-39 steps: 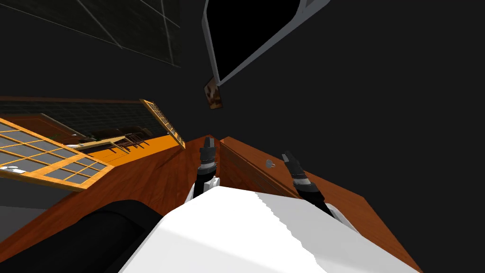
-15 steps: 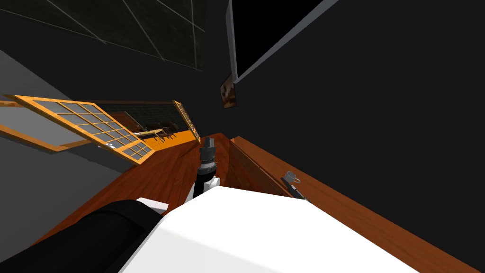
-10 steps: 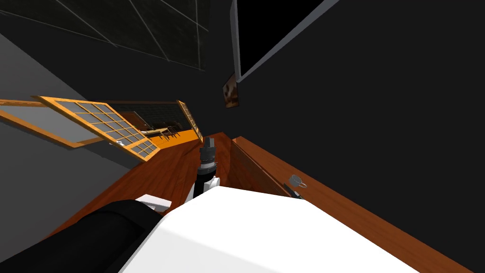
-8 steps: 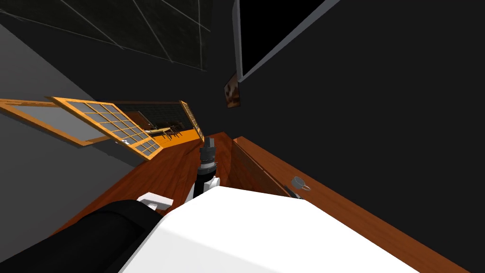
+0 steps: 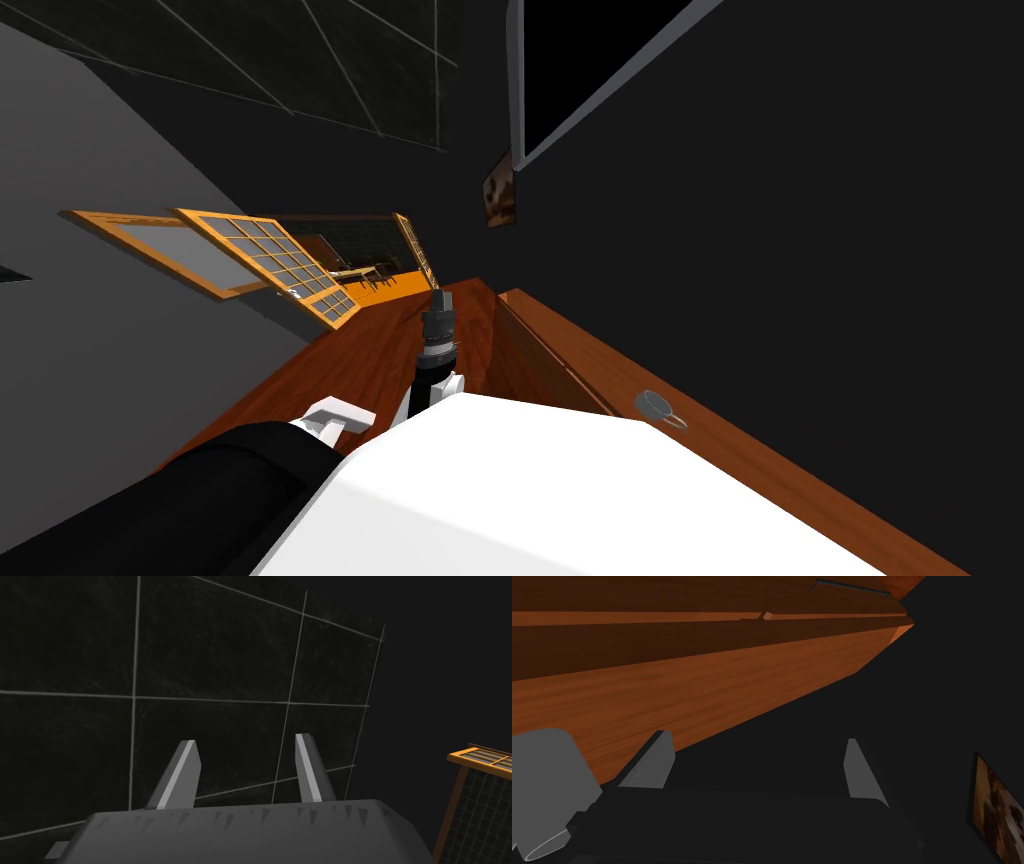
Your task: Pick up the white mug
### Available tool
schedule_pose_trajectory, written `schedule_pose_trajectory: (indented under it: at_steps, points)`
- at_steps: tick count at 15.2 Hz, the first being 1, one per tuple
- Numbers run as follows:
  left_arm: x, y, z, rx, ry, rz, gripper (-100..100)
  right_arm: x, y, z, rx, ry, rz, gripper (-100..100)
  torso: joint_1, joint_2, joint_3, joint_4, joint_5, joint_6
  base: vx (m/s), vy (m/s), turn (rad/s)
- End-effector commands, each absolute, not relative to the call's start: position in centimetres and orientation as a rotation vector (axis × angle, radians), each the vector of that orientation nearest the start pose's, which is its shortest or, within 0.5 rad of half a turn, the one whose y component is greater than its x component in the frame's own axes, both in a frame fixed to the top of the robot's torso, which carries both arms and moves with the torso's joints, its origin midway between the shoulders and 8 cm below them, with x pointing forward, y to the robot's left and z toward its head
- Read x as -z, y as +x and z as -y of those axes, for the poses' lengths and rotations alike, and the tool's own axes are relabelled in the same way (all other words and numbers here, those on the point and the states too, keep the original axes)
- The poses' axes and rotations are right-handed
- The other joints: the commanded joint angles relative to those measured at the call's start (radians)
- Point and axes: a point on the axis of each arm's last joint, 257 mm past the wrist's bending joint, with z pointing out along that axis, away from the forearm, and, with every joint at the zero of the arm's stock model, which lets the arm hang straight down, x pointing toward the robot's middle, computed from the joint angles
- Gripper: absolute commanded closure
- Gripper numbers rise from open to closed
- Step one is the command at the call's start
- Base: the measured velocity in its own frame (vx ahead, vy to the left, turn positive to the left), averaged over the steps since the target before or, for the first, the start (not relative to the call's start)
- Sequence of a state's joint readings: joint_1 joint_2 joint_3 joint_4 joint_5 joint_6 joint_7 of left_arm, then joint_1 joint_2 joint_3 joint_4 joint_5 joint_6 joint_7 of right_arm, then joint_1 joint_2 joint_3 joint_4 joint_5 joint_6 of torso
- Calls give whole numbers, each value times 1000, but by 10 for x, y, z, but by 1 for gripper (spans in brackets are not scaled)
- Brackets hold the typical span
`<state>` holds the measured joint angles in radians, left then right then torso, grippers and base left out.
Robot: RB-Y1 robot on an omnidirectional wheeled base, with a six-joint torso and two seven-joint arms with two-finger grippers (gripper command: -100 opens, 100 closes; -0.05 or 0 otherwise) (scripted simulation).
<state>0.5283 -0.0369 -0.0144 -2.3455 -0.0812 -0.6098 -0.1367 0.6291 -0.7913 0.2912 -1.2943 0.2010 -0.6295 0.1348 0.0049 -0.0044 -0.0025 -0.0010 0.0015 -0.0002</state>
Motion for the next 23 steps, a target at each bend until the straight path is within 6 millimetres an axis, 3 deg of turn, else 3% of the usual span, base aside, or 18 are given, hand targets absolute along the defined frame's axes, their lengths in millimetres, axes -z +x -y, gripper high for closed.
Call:
schedule_pose_trajectory:
  at_steps: [1,3,7,10,13,14,16,17,19,23]
  points:
    - [-63,310,-264,1155,-467,-554,0,465,172,394,-634,429,-2236,-100,0,0,0,0,0,0,89,58,157]
    - [-63,310,-264,1155,-467,-554,0,475,152,410,-589,398,-2301,-100,0,0,0,0,0,0,75,48,108]
    - [-63,310,-264,1155,-467,-554,0,484,139,425,-549,422,-2330,-100,-1,2,1,0,0,1,49,31,55]
    - [-63,310,-264,1155,-467,-554,0,498,93,464,-440,367,-2461,-100,-2,2,1,1,0,0,67,40,189]
    - [-63,310,-264,1155,-467,-554,0,502,83,475,-408,384,-2481,-100,0,0,0,0,0,0,82,37,61]
    - [-63,310,-264,1155,-467,-554,0,503,68,488,-374,346,-2529,-100,-1,1,0,0,0,1,62,34,137]
    - [-63,310,-264,1155,-467,-554,0,506,56,500,-338,364,-2550,-100,-1,0,0,0,0,0,72,34,127]
    - [-63,310,-264,1155,-467,-554,0,507,35,520,-284,336,-2606,-100,-1,1,0,0,0,0,82,38,128]
    - [-63,310,-264,1155,-467,-554,0,507,30,525,-268,343,-2615,-100,-1,0,0,0,0,0,82,29,97]
    - [-63,310,-264,1155,-467,-554,0,500,-31,581,-103,268,-2767,-100,-1,-1,-1,0,0,-1,105,33,186]
